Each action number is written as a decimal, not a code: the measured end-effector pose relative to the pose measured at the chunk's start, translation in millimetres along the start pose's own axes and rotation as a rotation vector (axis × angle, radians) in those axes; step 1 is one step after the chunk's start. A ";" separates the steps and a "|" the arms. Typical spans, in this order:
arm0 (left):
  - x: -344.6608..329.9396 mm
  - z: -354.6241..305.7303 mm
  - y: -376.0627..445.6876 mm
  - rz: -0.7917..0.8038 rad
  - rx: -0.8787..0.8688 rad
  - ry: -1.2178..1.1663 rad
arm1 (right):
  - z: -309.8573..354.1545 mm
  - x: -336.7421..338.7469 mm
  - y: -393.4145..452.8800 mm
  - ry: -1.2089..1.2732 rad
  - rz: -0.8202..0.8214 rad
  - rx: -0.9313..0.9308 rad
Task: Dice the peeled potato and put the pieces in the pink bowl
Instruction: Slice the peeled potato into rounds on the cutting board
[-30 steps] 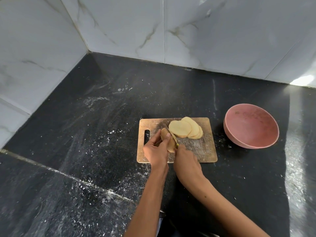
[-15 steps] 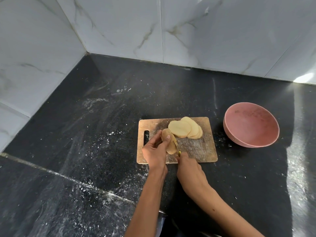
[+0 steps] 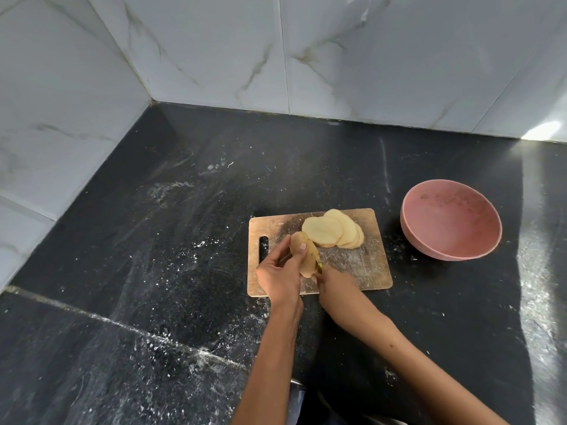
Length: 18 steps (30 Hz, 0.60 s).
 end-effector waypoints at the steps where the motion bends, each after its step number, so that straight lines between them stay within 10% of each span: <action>1: 1.2 1.3 -0.5 0.009 -0.001 0.004 | -5.4 -3.9 -4.7 0.007 0.009 0.000; 18: 5.2 -4.0 -5.6 0.026 0.032 -0.015 | -6.3 -20.5 -4.2 0.052 -0.065 -0.005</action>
Point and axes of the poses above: each hand's wrist, its own y-axis towards the middle knuckle, its own x-axis out of the back of the hand, z = x × y, the point moved 4 cm from there along y, towards the middle knuckle, and after that the axes turned 4 degrees about z, right-handed, at the moved point
